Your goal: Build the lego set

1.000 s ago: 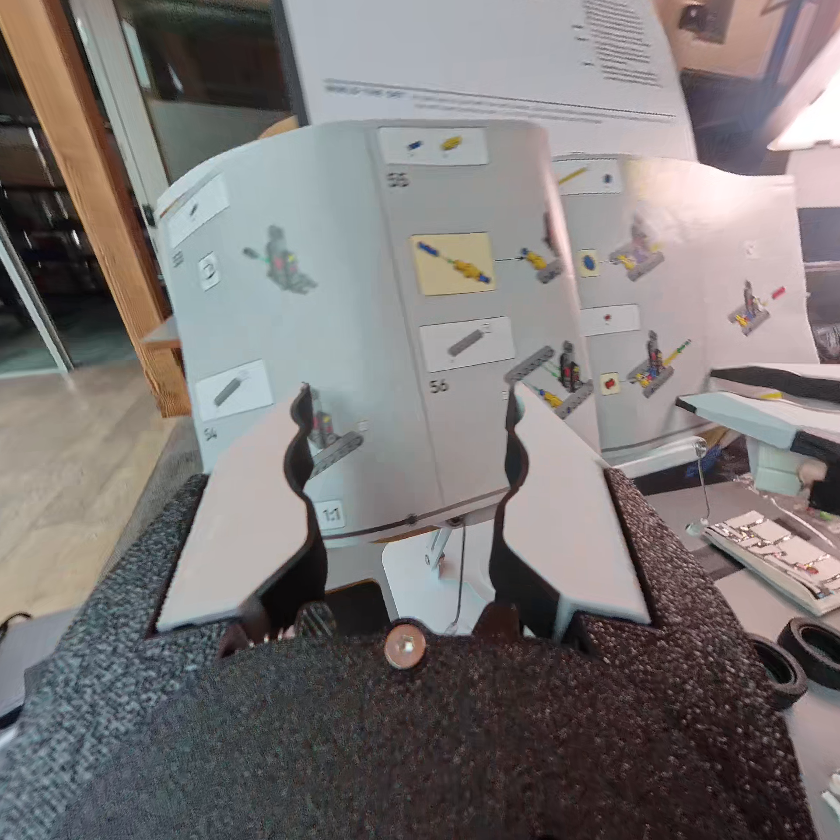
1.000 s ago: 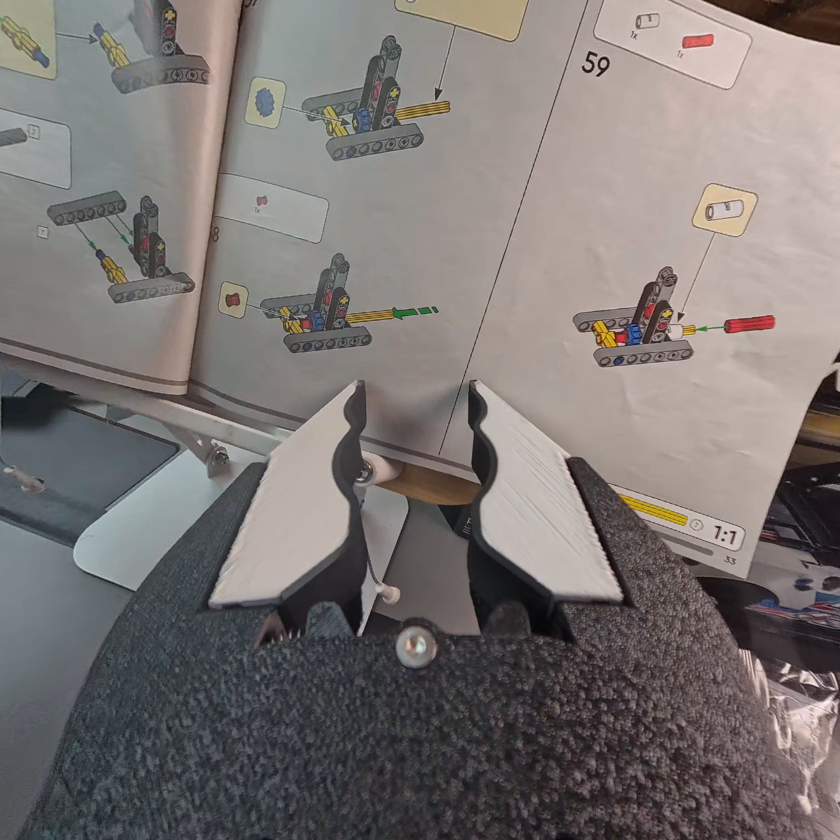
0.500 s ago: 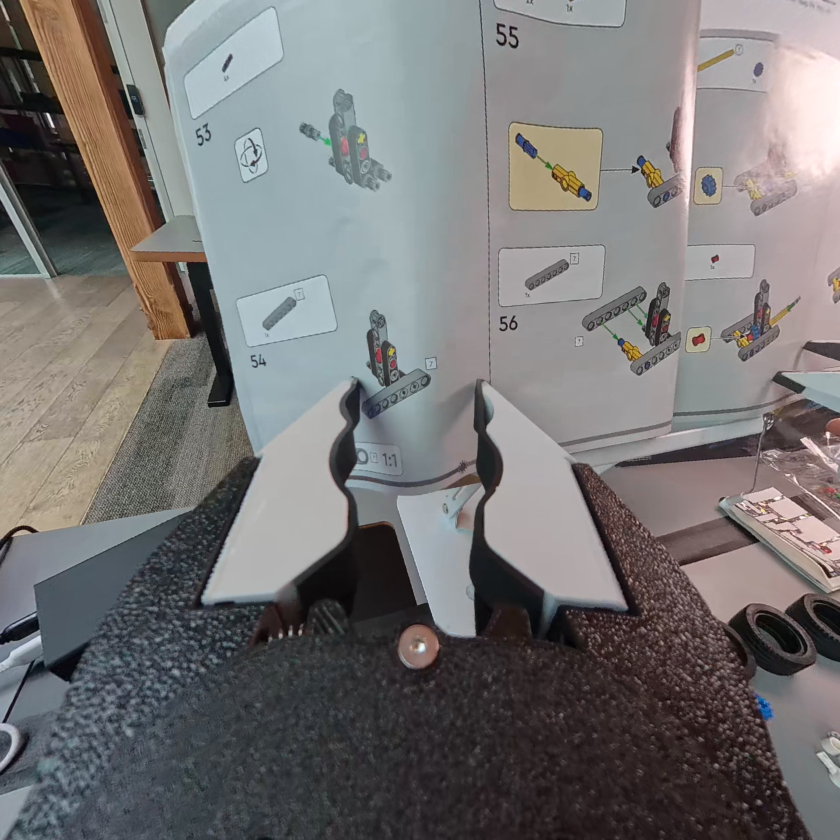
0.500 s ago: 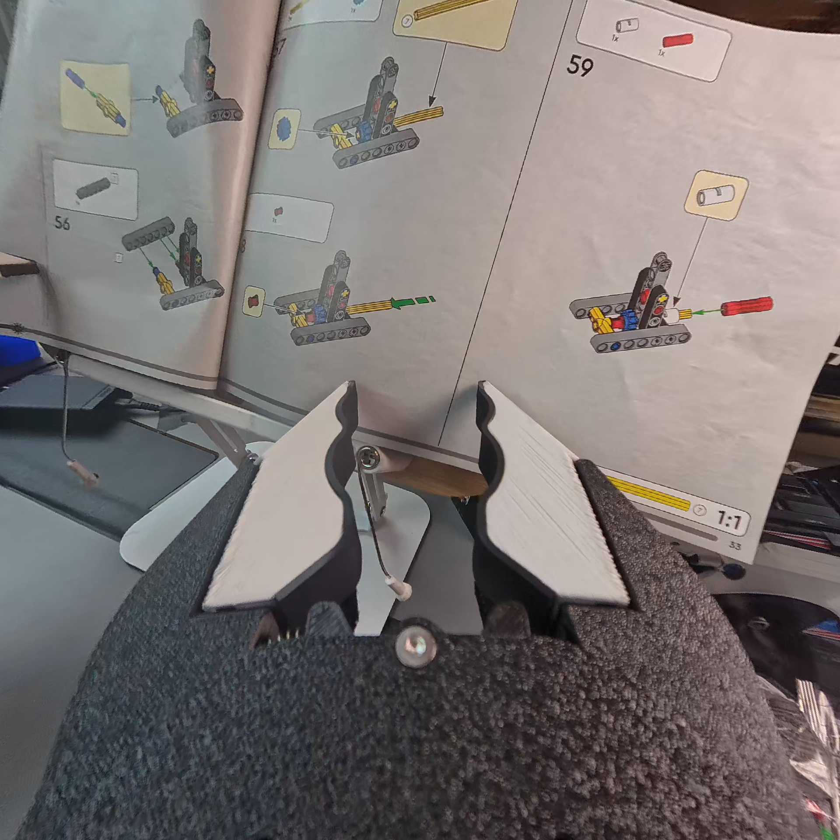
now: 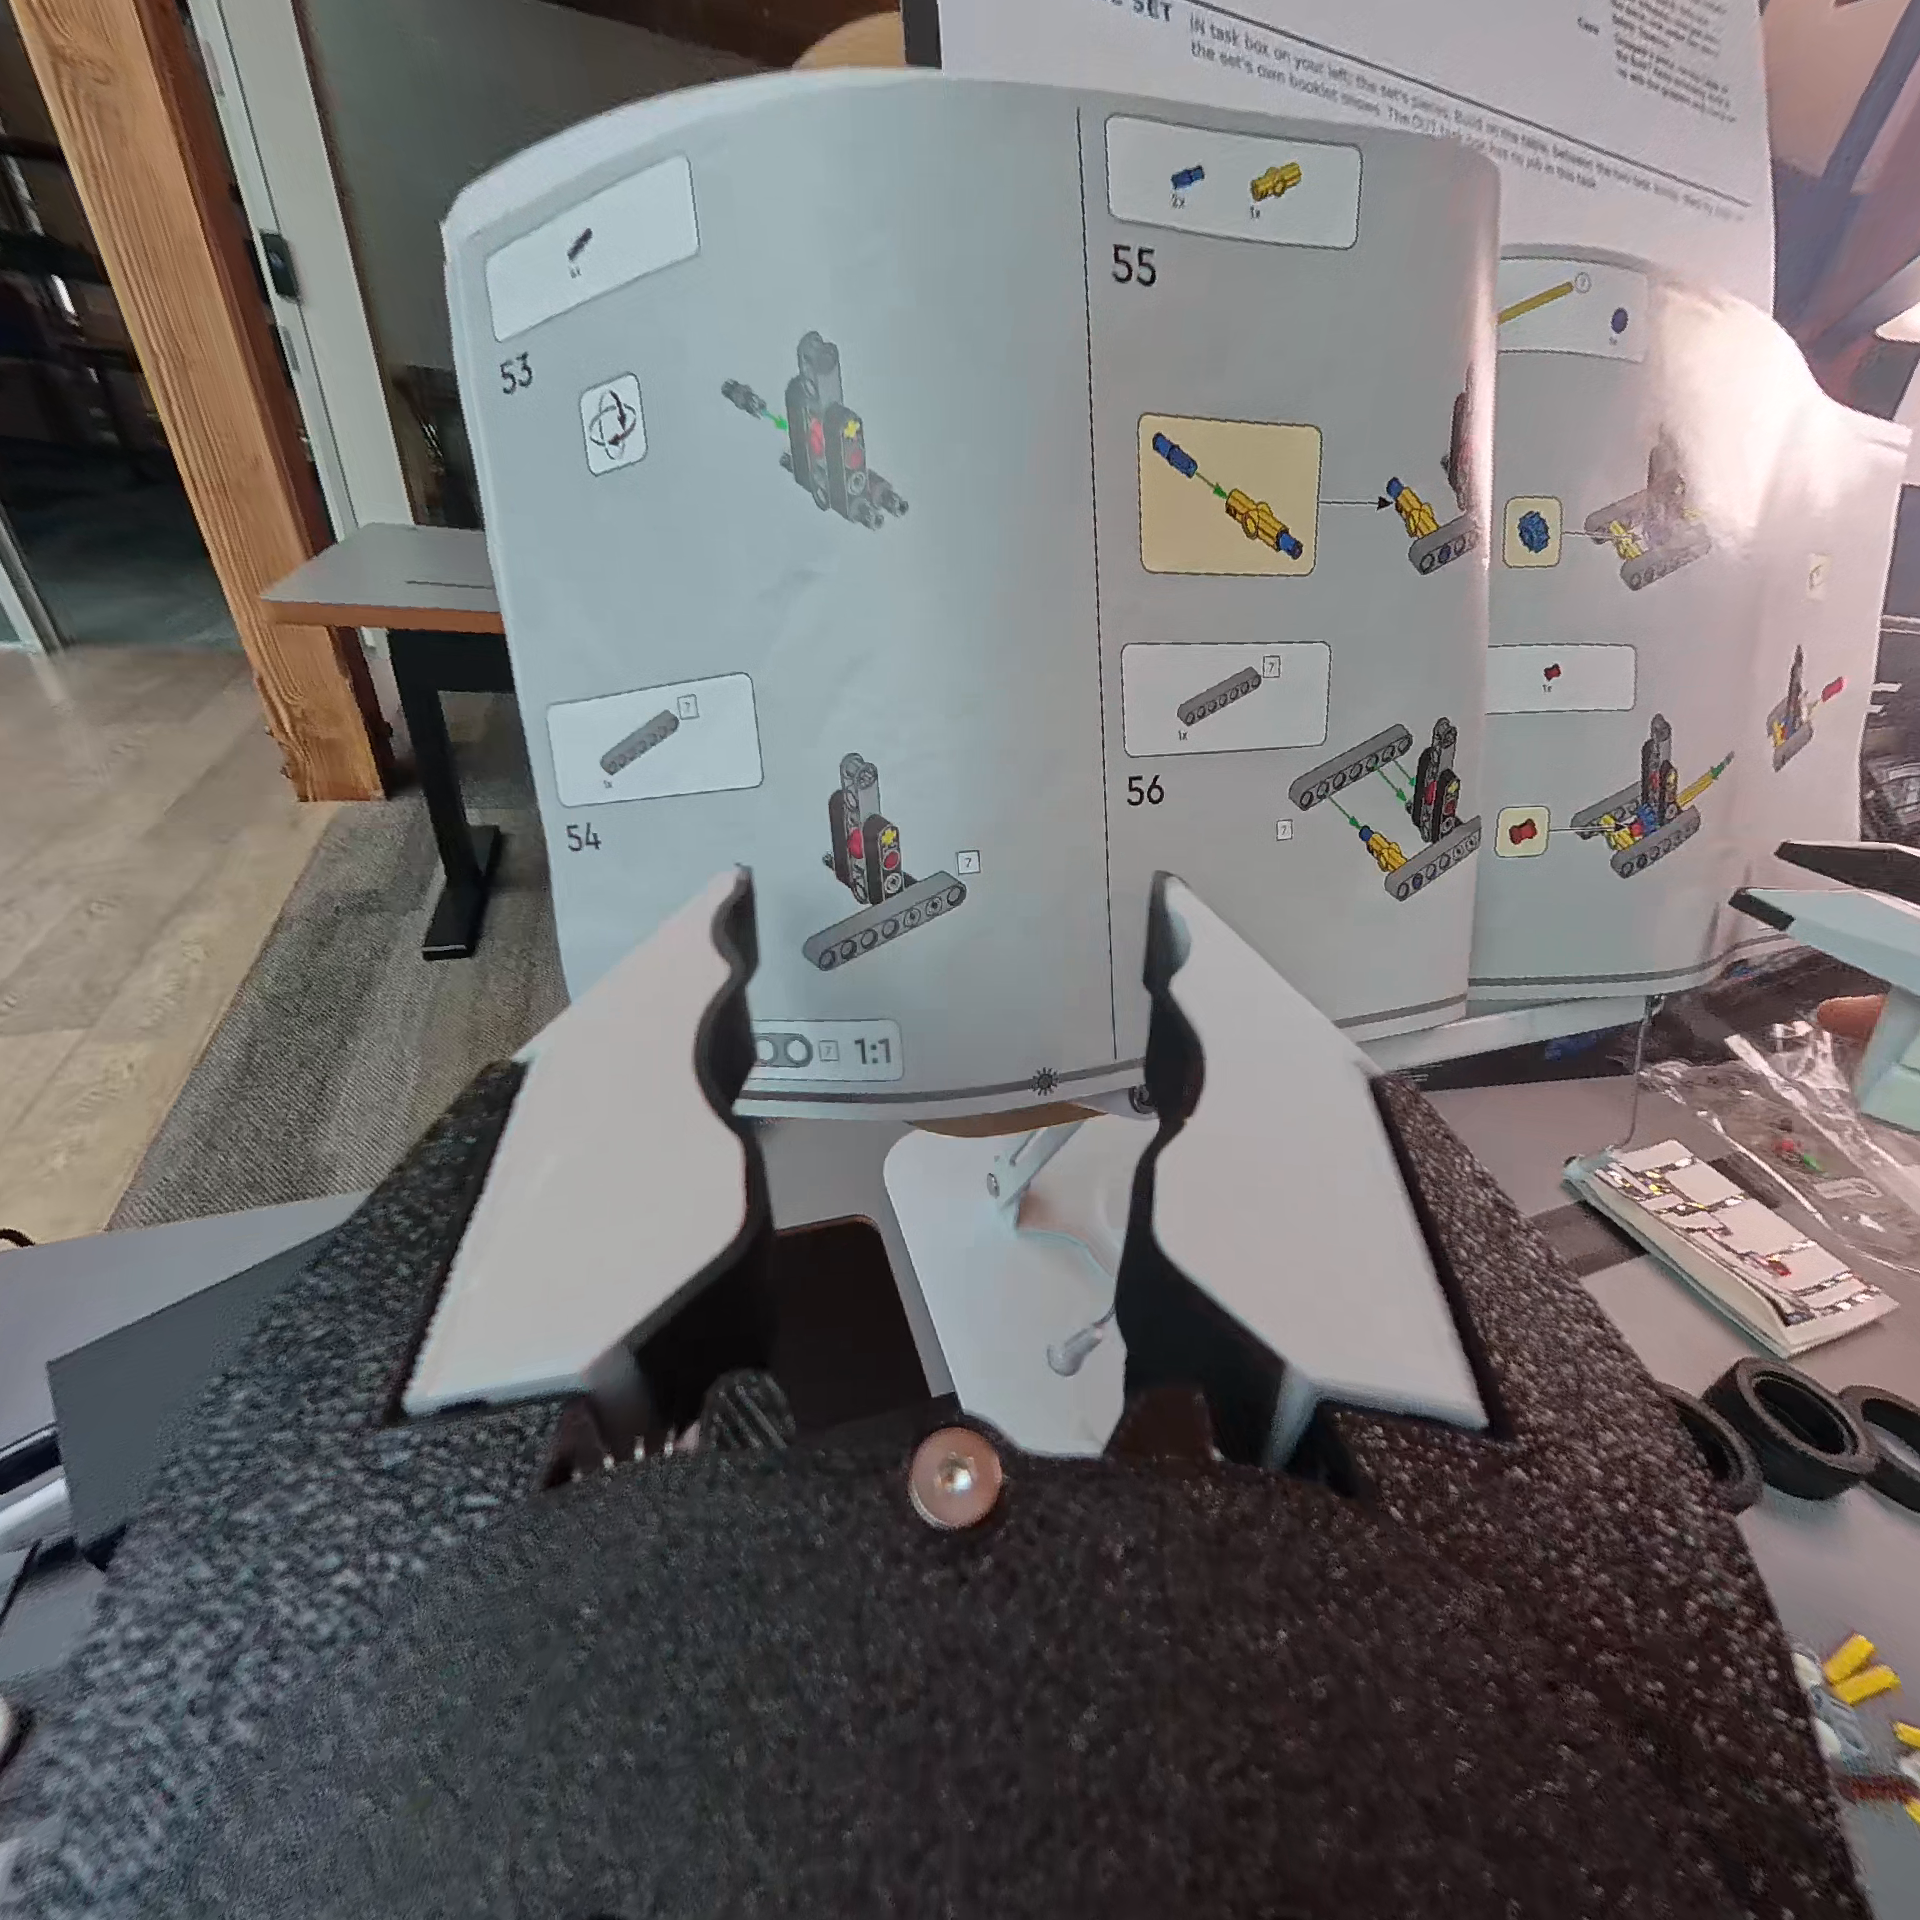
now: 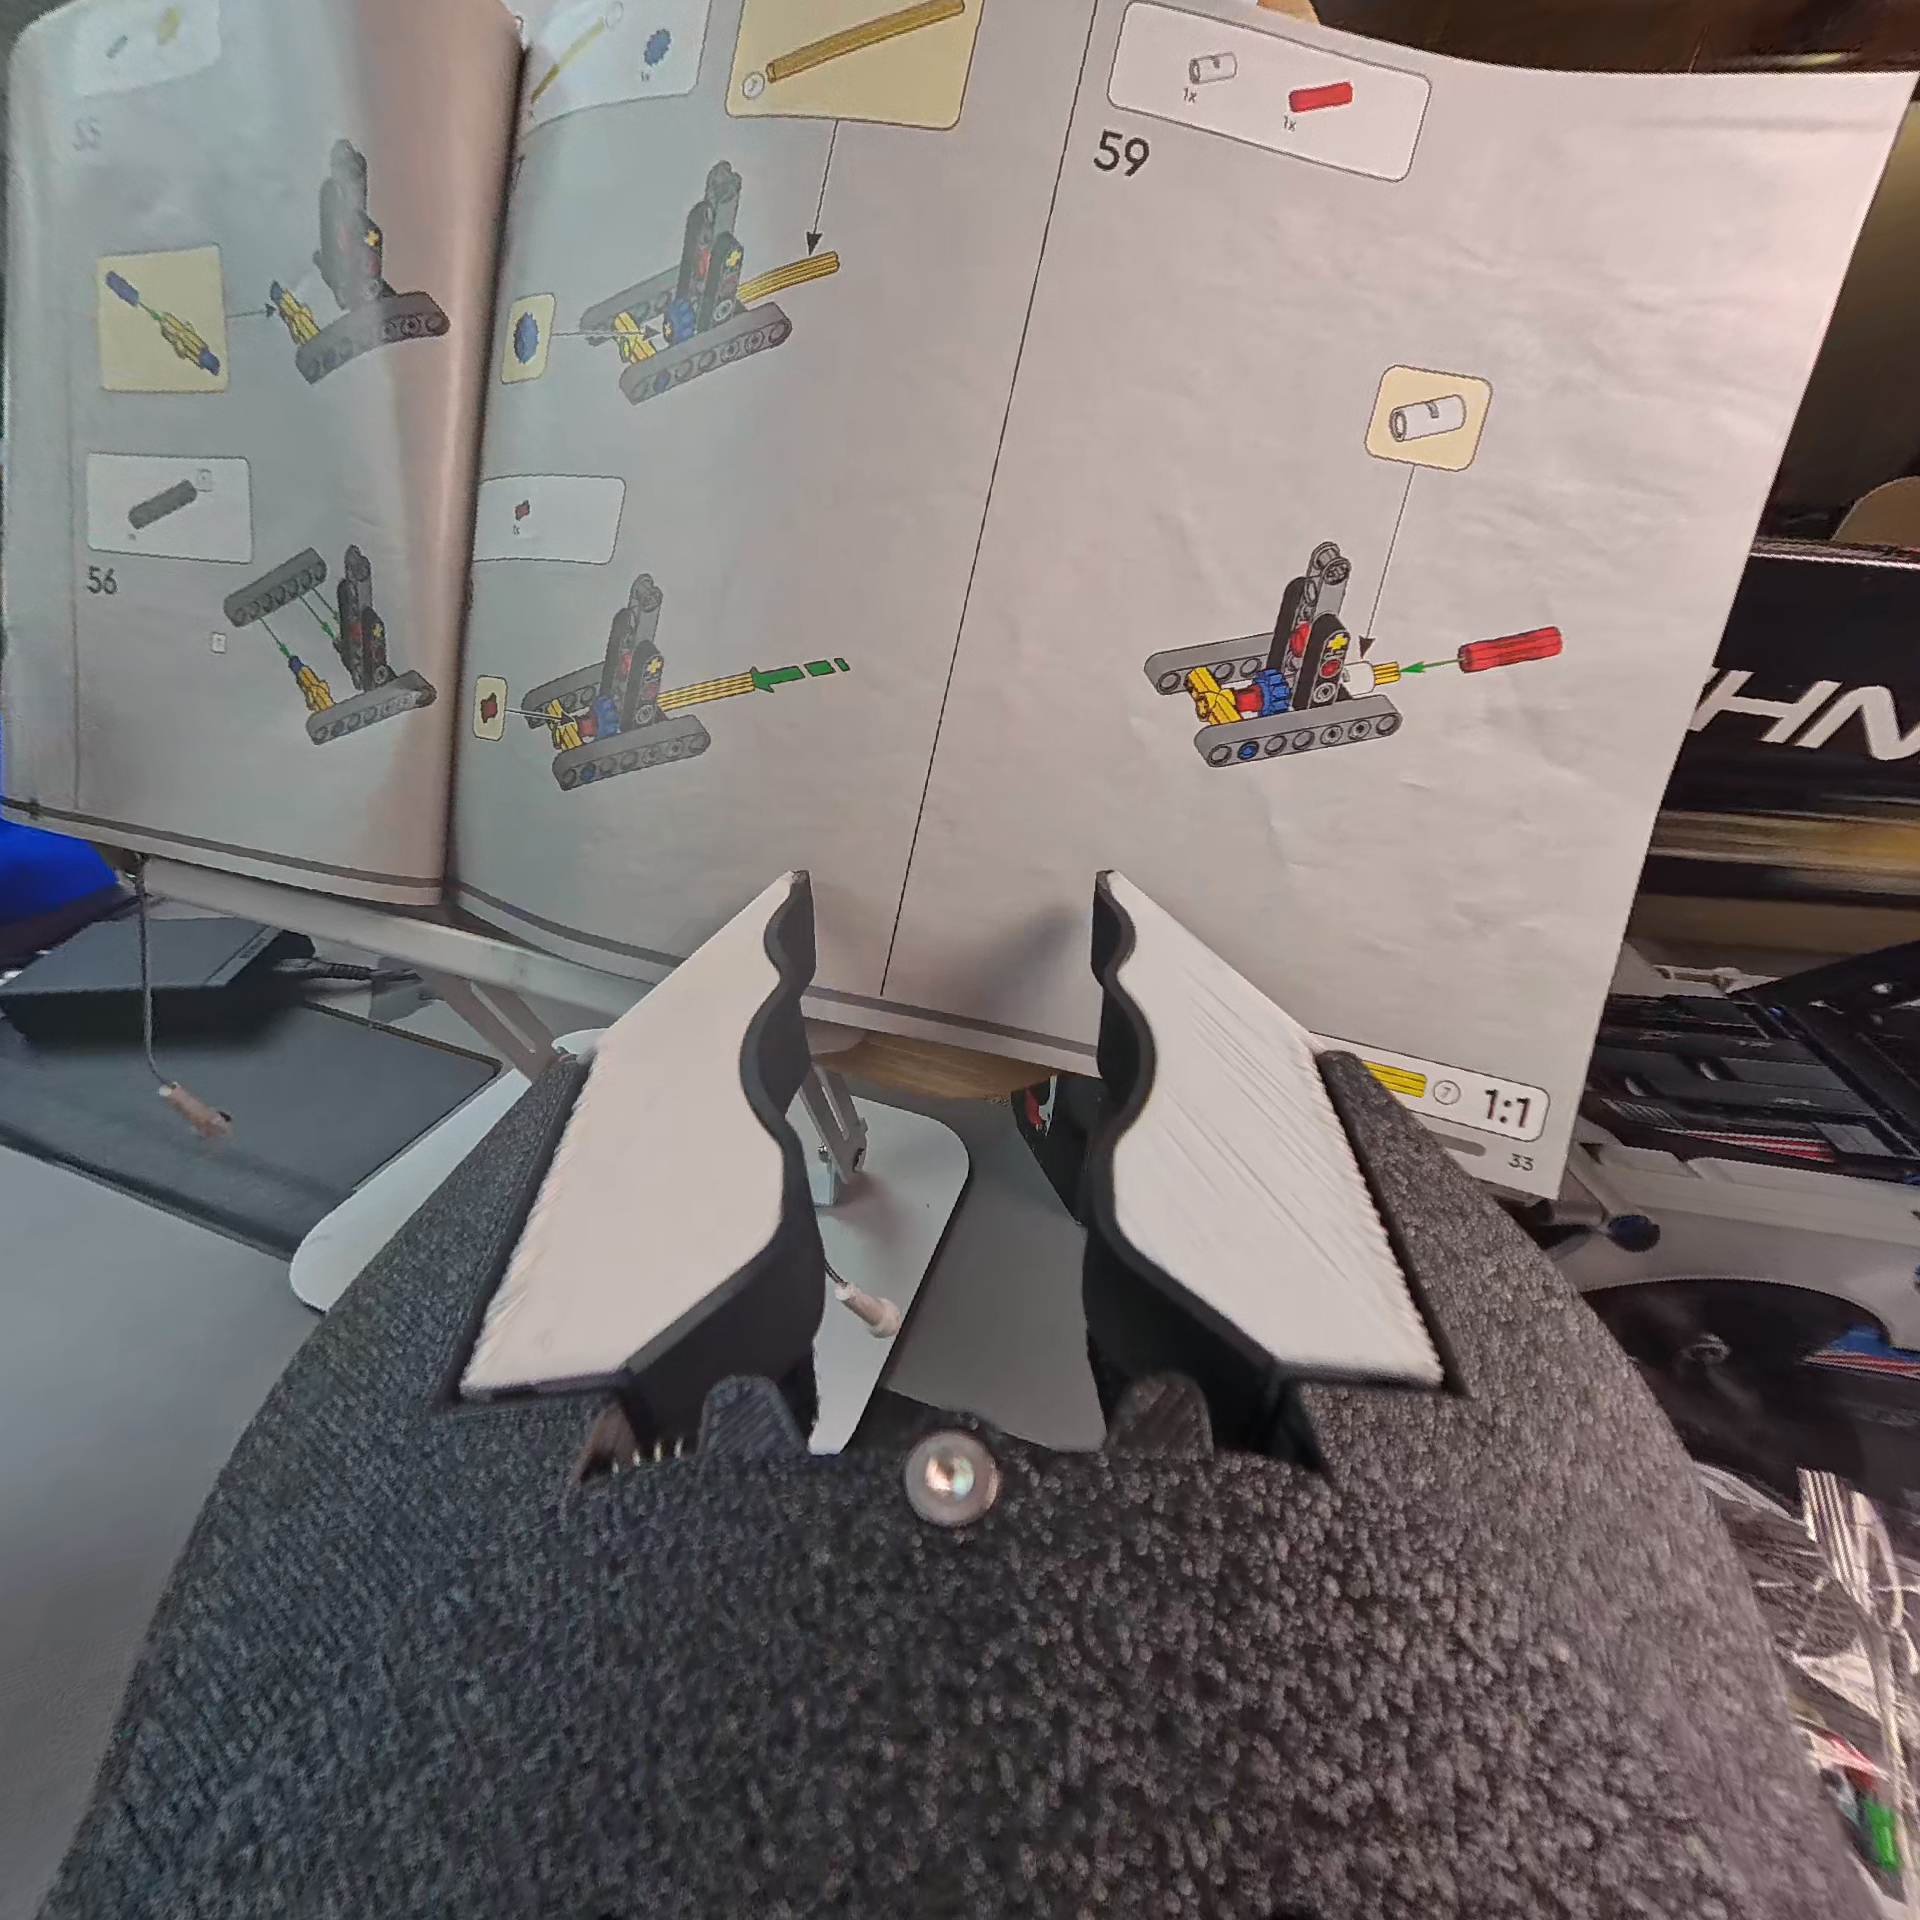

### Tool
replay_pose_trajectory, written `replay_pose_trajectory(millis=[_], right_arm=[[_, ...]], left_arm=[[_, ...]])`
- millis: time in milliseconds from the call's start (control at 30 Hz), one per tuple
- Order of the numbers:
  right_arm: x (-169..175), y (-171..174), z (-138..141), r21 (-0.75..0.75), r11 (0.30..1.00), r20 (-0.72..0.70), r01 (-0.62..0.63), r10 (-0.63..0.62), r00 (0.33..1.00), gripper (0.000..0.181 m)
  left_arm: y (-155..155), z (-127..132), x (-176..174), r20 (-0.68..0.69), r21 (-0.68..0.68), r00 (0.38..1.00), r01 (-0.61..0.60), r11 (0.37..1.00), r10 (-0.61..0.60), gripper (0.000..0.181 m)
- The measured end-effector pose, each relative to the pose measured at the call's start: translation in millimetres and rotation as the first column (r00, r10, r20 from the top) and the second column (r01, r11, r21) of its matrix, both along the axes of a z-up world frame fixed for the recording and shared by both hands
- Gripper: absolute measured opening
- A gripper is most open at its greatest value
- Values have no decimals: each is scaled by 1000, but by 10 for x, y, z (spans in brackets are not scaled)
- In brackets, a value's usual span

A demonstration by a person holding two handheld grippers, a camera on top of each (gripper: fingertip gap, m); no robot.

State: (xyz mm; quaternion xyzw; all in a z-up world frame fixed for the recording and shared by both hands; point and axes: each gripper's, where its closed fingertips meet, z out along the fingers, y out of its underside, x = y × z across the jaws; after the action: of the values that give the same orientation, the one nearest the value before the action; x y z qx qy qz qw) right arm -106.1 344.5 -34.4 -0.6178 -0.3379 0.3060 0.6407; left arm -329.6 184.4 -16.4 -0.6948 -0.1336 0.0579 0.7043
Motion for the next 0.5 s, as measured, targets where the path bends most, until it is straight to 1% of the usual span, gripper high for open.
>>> replay_pose_trajectory(millis=[33,67,100,133,233,267,333,433,500], right_arm=[[5,-3,-1,-1,1000,-2,-1,1,1000,53],[5,-6,-7,-3,1000,-2,-2,2,1000,53],[2,-5,-18,-6,1000,1,-3,3,1000,53],[0,-5,-27,-9,1000,4,-2,2,1000,53],[2,-13,-41,-13,1000,8,-4,4,1000,53],[4,-14,-50,-13,1000,12,-5,5,1000,53],[11,-13,-75,-13,1000,22,-8,8,1000,53],[18,-3,-114,-22,1000,32,-9,10,999,52],[19,-5,-119,-28,1000,31,-11,11,999,52]], left_arm=[[48,-45,15,41,-17,999,22,1000,-22,91],[106,-97,38,74,-38,996,48,998,-45,100],[157,-142,62,90,-57,994,68,996,-63,100],[188,-174,64,83,-76,995,64,995,-58,94],[184,-195,-2,19,-110,1000,-5,994,7,71],[162,-181,-16,20,-103,1000,-15,995,17,61],[107,-157,-32,30,-82,999,-15,997,17,34],[52,-157,-12,34,-77,999,11,997,-8,19],[2,-109,5,16,-57,1000,5,998,-4,17]])
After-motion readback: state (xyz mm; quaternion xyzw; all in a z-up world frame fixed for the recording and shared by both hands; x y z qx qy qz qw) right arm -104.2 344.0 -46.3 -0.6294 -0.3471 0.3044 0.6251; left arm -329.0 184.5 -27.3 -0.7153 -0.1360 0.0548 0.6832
